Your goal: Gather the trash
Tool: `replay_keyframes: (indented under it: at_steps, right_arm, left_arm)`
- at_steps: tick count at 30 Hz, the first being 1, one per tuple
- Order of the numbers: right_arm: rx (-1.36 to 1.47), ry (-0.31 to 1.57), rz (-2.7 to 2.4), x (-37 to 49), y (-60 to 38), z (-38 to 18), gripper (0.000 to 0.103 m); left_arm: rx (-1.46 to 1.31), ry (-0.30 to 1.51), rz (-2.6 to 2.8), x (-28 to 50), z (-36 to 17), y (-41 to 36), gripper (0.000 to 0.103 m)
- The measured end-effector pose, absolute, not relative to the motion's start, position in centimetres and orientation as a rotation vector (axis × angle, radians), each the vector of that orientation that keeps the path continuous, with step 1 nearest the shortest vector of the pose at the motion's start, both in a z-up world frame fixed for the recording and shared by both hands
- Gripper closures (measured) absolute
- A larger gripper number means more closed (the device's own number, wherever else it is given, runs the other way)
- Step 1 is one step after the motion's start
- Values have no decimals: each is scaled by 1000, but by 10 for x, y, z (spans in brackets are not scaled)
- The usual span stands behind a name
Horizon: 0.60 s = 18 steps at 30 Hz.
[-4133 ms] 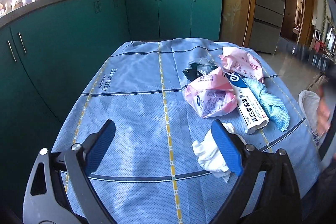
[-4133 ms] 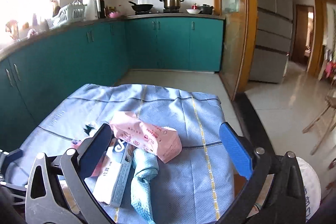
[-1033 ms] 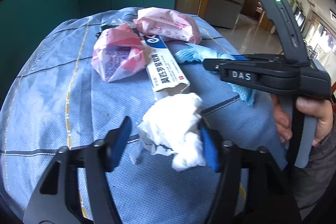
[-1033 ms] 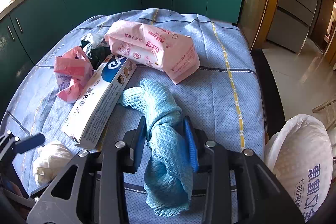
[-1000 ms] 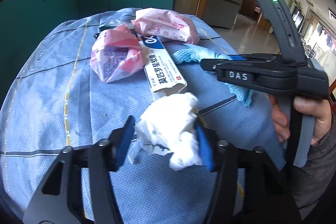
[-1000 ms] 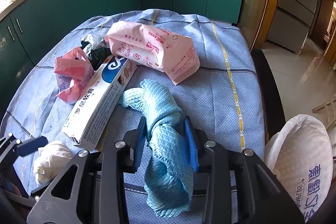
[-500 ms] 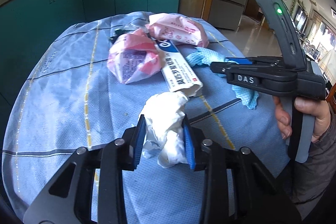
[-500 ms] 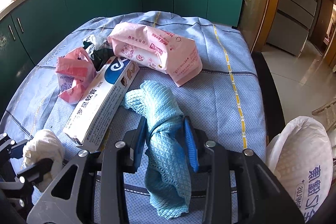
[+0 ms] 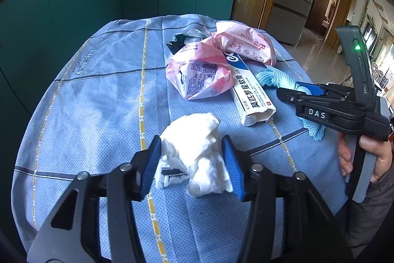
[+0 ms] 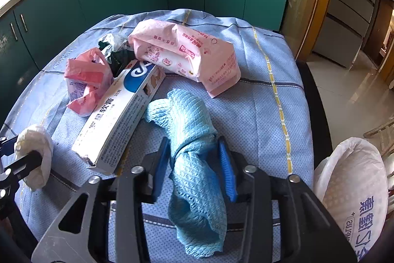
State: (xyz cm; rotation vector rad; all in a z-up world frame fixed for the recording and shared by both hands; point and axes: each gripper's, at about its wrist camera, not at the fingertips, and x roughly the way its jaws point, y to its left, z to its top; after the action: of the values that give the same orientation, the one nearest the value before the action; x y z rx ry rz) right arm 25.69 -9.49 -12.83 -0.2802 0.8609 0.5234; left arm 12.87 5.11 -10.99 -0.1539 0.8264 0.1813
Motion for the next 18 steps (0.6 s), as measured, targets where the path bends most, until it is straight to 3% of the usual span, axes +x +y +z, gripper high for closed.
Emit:
replay_keyframes:
  at_steps: [5, 9, 18]
  right_arm:
    - [-279, 875, 550, 258, -92, -131, 49]
    - [-299, 874, 565, 254, -89, -132, 70]
    - [-261, 946, 633, 251, -110, -127, 72]
  left_arm:
    - [-164, 813, 154, 126, -107, 46, 33]
    - [-172, 811, 163, 125, -107, 48, 29]
    - [-183, 813, 179, 124, -109, 53, 27]
